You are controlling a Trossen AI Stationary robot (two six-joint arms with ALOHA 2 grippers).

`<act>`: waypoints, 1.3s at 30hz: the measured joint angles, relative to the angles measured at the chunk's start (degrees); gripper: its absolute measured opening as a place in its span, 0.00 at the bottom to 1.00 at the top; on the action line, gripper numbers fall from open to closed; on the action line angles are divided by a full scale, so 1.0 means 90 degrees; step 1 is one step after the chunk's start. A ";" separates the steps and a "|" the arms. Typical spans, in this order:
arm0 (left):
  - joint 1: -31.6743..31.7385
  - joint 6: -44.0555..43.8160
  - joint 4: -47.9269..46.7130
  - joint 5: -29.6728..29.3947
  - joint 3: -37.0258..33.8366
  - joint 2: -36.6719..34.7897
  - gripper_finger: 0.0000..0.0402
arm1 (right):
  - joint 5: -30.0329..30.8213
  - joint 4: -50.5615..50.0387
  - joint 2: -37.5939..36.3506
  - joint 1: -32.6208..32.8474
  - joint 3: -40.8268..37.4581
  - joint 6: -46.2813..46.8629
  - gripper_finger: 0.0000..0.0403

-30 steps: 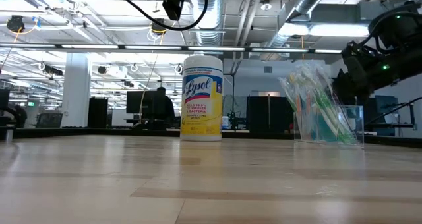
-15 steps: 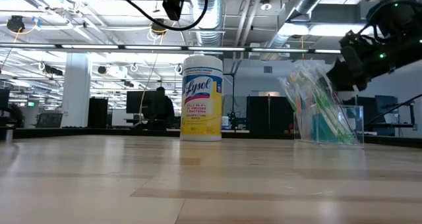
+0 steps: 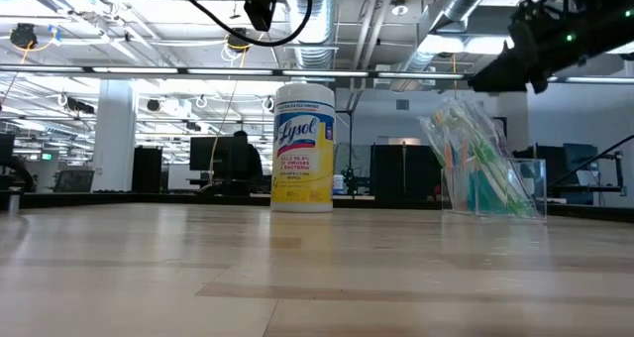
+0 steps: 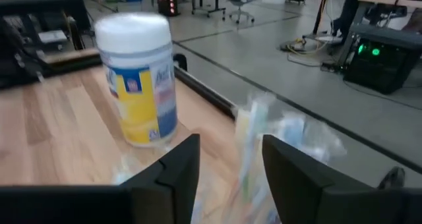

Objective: Pick & Place toothbrushing station
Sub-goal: Return to Home Position

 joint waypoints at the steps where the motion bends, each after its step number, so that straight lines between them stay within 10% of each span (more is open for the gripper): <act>1: 0.0000 0.0000 0.0000 0.0000 0.0000 0.0000 0.26 | -0.0016 -0.0029 0.0000 0.0022 0.0076 0.0035 0.38; 16: -0.0010 0.0333 0.0042 -0.0104 -0.0114 -0.0374 0.26 | -0.0678 -0.0576 -0.1195 0.1711 0.0299 0.0269 0.16; 24: -0.0017 0.0388 0.0023 -0.0473 -0.1390 -0.2111 0.26 | -0.0680 -0.1120 -0.2647 0.3042 0.0083 0.0406 0.01; 39: 0.0024 0.0658 0.0005 -0.0728 -0.3759 -0.5793 0.26 | -0.0538 -0.0729 -0.2322 0.4132 -0.0236 0.1083 0.00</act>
